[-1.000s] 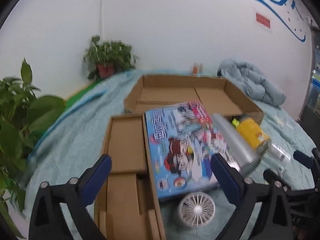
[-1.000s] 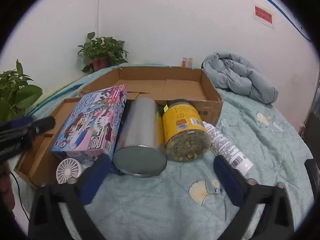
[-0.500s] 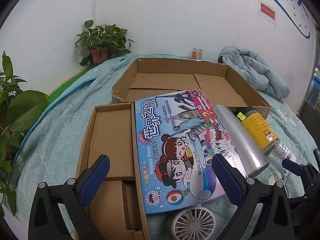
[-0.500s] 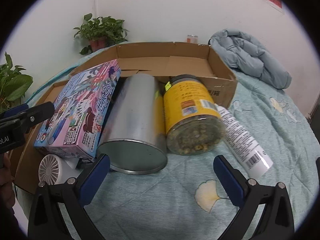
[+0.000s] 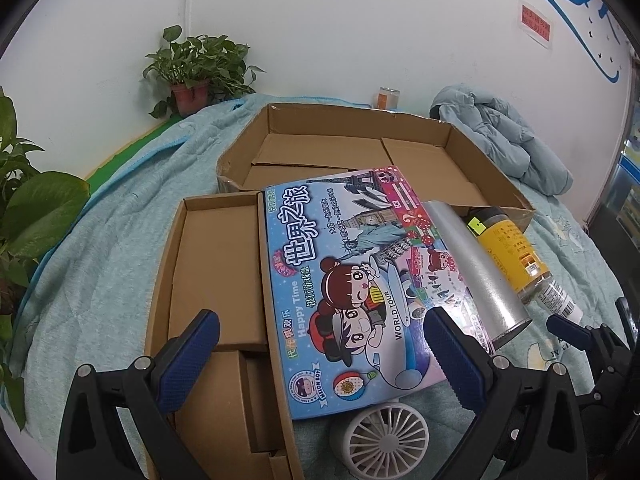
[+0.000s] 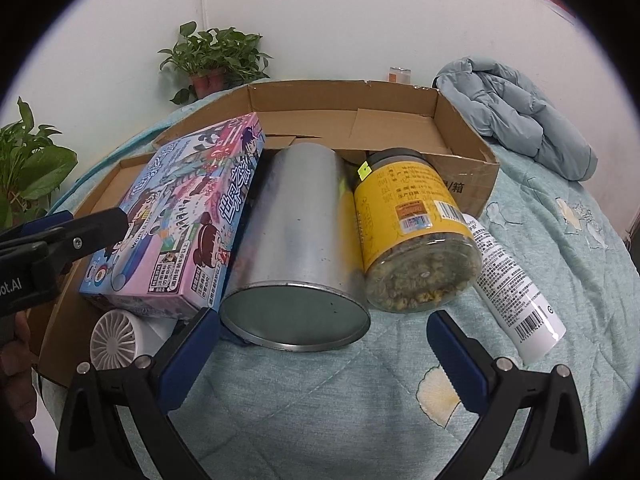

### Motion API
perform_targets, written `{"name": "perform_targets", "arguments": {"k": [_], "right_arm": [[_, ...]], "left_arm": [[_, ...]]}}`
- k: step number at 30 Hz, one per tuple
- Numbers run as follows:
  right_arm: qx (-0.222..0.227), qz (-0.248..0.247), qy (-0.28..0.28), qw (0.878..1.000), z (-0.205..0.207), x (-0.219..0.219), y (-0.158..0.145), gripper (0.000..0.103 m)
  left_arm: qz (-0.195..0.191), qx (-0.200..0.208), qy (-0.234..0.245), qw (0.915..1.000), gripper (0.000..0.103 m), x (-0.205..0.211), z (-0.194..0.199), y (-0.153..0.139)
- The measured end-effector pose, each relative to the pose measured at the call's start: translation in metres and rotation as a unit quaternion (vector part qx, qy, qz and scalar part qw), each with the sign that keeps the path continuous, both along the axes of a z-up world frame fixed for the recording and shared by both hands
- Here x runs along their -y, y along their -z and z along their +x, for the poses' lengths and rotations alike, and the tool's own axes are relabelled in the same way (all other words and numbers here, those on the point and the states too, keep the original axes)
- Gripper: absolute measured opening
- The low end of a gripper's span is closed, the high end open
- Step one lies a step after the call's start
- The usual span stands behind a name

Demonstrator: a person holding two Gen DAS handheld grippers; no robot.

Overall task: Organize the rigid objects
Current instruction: 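Move both grippers toward the long cardboard divider insert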

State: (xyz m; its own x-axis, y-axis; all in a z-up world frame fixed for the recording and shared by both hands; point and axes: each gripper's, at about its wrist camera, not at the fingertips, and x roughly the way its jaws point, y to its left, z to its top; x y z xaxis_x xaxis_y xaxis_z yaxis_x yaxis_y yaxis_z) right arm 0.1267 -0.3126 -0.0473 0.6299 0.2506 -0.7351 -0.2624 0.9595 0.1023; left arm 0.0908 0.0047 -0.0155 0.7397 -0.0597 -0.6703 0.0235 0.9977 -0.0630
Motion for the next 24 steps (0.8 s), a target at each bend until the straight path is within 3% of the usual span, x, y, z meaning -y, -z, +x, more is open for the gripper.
{"name": "perform_targets", "arguments": {"k": [15, 20, 24], "right_arm": [[0.010, -0.015, -0.004, 1.000, -0.015, -0.006, -0.012, 0.103], [0.019, 0.018, -0.044, 0.999, -0.025, -0.013, -0.023, 0.103], [0.054, 0.043, -0.085, 0.994, -0.039, -0.027, -0.039, 0.103]], "left_arm": [[-0.012, 0.009, 0.002, 0.9999, 0.103, -0.005, -0.017, -0.016], [-0.001, 0.015, 0.001, 0.9999, 0.103, -0.024, -0.030, -0.025], [0.020, 0.000, -0.026, 0.9995, 0.103, -0.054, -0.041, -0.028]]}}
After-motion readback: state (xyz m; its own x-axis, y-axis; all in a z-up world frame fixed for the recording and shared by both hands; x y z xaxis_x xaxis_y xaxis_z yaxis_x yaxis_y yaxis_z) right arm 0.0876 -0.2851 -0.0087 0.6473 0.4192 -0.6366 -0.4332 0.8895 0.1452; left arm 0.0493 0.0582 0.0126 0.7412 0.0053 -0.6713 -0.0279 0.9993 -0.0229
